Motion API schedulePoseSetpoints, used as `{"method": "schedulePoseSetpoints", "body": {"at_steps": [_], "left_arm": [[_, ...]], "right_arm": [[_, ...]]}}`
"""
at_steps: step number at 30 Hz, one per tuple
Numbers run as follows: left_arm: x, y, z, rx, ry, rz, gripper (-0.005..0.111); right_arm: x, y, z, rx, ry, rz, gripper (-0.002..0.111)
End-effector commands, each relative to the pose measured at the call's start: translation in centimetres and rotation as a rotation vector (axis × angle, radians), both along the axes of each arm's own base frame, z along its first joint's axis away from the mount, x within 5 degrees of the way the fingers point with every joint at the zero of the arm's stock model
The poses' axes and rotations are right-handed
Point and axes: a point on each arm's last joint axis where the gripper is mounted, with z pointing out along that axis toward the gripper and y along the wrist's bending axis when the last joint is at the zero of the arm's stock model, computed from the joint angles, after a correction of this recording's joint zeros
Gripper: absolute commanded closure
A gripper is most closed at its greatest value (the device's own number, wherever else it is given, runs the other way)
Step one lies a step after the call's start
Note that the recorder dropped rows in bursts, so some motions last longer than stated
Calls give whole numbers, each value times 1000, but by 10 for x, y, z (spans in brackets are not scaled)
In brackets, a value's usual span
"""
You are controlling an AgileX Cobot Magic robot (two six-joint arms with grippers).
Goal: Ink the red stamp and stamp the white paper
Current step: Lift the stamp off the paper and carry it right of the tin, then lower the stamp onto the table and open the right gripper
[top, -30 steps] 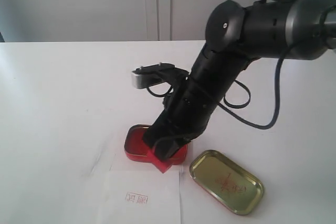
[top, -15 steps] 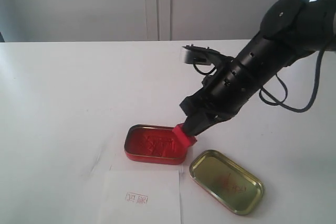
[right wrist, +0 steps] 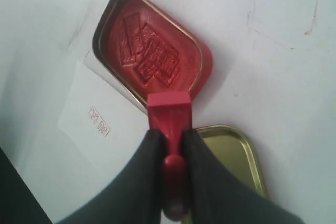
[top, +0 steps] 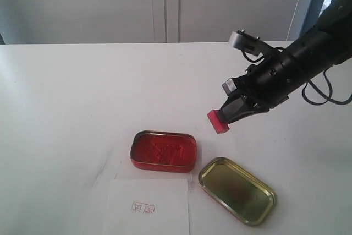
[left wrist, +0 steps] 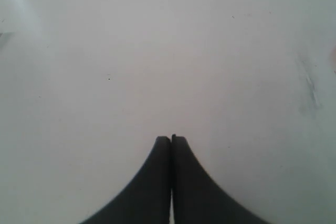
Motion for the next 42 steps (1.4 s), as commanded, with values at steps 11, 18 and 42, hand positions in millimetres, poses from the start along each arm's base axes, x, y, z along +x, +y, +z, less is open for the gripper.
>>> {"method": "schedulePoseSetpoints", "body": {"at_steps": [11, 18, 42], "left_arm": [[0, 0, -1, -5, -4, 3, 107], [0, 0, -1, -5, -4, 3, 107], [0, 0, -1, -5, -4, 3, 107]], "right_arm": [[21, -13, -45, 124, 99, -91, 108], [30, -12, -73, 126, 141, -159, 108], [35, -20, -98, 14, 223, -306, 76]]}}
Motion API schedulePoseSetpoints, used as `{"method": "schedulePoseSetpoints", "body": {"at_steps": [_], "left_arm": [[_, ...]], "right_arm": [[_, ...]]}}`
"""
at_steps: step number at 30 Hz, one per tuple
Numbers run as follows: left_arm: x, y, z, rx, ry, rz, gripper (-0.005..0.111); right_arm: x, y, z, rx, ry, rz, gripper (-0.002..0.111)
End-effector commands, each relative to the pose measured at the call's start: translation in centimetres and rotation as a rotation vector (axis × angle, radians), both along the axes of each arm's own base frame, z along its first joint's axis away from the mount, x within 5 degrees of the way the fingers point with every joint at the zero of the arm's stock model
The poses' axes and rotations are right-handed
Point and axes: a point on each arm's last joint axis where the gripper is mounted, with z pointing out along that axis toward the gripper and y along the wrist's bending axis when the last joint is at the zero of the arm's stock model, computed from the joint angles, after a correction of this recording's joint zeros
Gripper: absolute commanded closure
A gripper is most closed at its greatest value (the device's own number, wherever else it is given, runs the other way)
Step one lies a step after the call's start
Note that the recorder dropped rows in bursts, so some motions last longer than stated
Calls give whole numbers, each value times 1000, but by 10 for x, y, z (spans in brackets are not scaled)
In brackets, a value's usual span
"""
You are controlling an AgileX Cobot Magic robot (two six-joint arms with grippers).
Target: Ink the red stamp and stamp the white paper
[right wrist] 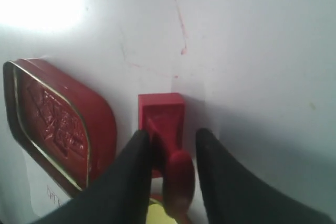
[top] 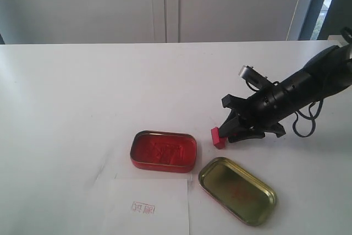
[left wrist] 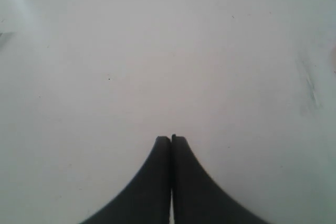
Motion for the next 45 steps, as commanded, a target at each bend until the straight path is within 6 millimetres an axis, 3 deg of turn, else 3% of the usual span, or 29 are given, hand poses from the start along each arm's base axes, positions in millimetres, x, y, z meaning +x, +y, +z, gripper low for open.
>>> {"method": "schedulePoseSetpoints", "body": {"at_steps": [1, 6, 34, 42, 45], "left_arm": [[0, 0, -1, -5, -4, 3, 107], [0, 0, -1, -5, -4, 3, 107], [0, 0, -1, -5, -4, 3, 107], [0, 0, -1, -5, -4, 3, 107], [0, 0, -1, -5, -4, 3, 107]], "right_arm": [[0, -4, -2, -22, 2, -10, 76], [0, -4, -2, -28, 0, -13, 71], [0, -26, 7, -98, -18, -25, 71], [0, -43, 28, -112, -60, -58, 72], [-3, -44, 36, -126, -70, -26, 77]]}}
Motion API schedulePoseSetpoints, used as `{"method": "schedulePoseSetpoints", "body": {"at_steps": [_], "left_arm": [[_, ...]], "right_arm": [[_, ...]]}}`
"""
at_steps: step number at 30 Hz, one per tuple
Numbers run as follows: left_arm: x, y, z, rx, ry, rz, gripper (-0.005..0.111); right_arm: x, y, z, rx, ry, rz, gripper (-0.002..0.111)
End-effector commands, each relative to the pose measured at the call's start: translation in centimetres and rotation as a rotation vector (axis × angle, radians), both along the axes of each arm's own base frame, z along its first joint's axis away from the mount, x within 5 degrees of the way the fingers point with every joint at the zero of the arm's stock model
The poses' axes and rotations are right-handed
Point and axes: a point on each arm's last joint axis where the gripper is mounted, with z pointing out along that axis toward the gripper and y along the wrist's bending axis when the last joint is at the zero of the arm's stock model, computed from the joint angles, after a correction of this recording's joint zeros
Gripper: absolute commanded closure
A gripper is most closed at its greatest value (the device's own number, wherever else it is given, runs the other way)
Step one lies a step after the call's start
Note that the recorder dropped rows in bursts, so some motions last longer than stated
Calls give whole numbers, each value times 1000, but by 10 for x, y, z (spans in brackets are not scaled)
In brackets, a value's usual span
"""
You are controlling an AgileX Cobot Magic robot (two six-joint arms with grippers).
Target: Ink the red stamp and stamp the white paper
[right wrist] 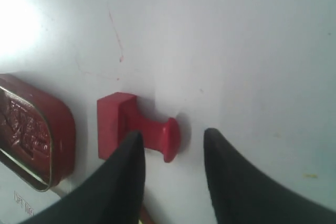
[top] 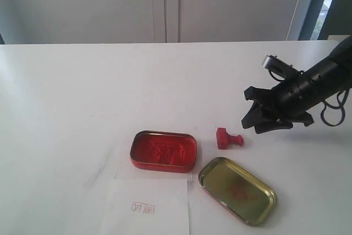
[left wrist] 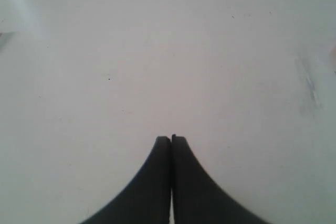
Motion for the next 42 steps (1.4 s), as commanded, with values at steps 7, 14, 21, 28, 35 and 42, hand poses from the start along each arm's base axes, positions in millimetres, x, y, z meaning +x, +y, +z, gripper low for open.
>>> {"method": "schedulePoseSetpoints", "body": {"at_steps": [7, 14, 21, 28, 35, 42], "left_arm": [[0, 0, -1, -5, -4, 3, 107], [0, 0, -1, -5, -4, 3, 107], [0, 0, -1, -5, -4, 3, 107], [0, 0, -1, -5, -4, 3, 107], [0, 0, -1, -5, -4, 3, 107], [0, 0, -1, -5, -4, 3, 107]], "right_arm": [[-12, -7, 25, -59, -6, 63, 105], [-28, -22, 45, -239, 38, 11, 108], [-67, -29, 59, -324, -13, -39, 108], [-107, -35, 81, -369, -134, -163, 108], [-147, -47, 107, -419, -256, -253, 108], [-188, -54, 132, -430, -446, -354, 108]]}}
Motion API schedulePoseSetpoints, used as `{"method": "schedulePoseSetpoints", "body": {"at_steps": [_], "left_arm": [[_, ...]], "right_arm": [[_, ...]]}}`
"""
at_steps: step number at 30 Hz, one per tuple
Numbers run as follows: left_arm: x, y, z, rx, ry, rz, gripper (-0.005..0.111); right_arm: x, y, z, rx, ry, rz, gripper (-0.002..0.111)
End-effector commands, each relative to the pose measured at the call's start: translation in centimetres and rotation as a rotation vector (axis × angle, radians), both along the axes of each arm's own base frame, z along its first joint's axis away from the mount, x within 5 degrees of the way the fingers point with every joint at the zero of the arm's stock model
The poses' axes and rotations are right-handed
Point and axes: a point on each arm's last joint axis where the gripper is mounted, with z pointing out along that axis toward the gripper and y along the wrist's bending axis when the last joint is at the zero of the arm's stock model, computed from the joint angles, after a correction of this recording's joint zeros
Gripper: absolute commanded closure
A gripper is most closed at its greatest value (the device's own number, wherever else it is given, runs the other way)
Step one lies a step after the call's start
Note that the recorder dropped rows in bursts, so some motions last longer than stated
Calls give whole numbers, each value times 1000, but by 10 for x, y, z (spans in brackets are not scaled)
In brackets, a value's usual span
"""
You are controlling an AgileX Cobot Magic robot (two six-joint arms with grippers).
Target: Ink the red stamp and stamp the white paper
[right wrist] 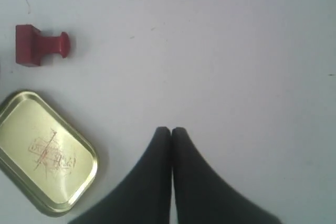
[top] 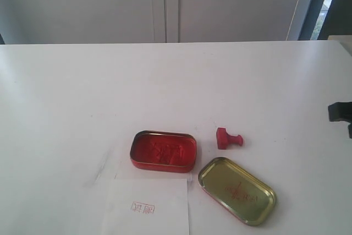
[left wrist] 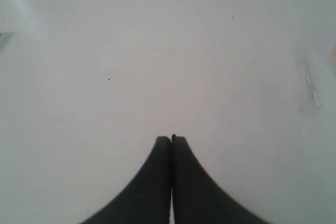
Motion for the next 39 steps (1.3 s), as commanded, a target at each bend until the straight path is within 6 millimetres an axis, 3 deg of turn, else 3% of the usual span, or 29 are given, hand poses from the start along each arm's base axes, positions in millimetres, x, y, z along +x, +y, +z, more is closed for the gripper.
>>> {"method": "schedulePoseSetpoints", "body": {"at_steps": [1, 8, 16, 23, 31, 34, 37, 39], "left_arm": [[0, 0, -1, -5, -4, 3, 107], [0, 0, -1, -5, -4, 3, 107], [0, 0, -1, -5, -4, 3, 107], [0, 0, -1, -5, -4, 3, 107], [0, 0, -1, -5, -4, 3, 107], [0, 0, -1, -5, -4, 3, 107], [0, 0, -1, -5, -4, 3, 107], [0, 0, -1, -5, -4, 3, 107]], "right_arm": [[-27, -3, 16, -23, -137, -37, 108], [-72, -3, 40, -91, -347, -56, 108], [-111, -1, 49, -136, -542, -63, 108], [-128, 1, 57, -139, -632, -67, 108], [-131, 1, 58, -162, -649, -57, 108], [-146, 1, 61, -196, -717, -59, 108], [-158, 0, 55, -241, -758, -62, 108], [-164, 0, 38, -259, -762, -63, 108]]}}
